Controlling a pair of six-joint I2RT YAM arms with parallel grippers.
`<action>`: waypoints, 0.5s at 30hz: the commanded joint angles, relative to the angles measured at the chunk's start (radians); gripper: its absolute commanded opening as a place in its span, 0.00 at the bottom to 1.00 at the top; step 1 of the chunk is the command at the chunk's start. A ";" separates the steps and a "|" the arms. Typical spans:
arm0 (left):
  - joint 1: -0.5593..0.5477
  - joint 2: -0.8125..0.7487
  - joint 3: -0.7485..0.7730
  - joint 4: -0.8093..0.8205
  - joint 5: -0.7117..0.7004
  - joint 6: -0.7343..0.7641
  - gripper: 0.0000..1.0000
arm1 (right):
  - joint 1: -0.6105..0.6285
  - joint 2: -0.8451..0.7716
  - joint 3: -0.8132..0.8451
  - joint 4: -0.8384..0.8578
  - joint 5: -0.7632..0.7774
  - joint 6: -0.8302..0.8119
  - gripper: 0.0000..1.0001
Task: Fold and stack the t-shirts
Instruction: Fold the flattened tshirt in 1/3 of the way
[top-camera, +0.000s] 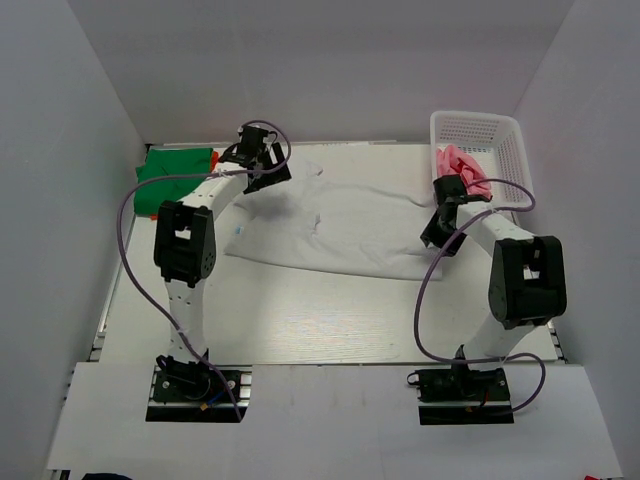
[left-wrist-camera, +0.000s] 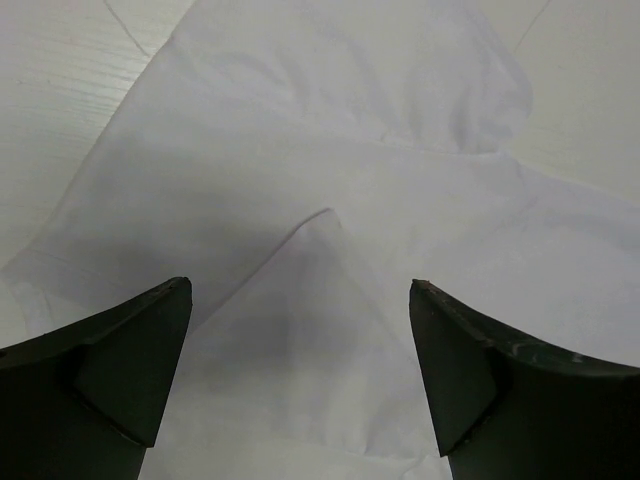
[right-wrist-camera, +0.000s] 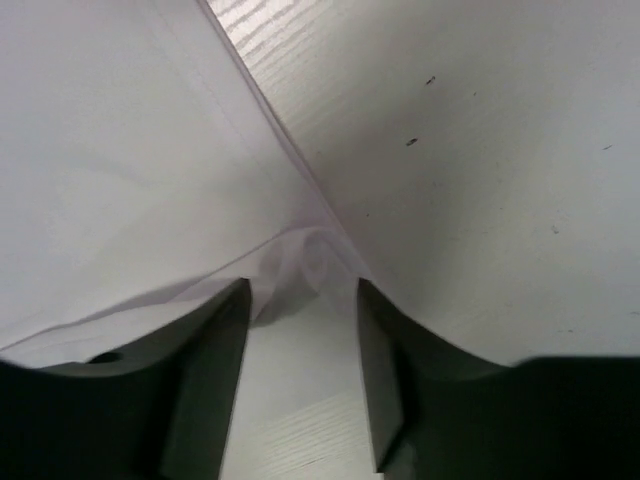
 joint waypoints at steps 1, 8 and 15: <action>0.005 -0.102 0.028 -0.020 -0.002 0.004 1.00 | 0.001 -0.112 0.018 0.034 0.035 -0.003 0.56; -0.014 -0.257 -0.306 0.071 0.047 -0.048 1.00 | 0.027 -0.192 -0.097 0.115 -0.011 -0.014 0.90; 0.006 -0.293 -0.537 0.047 -0.011 -0.110 1.00 | 0.094 -0.131 -0.181 0.268 -0.124 -0.054 0.90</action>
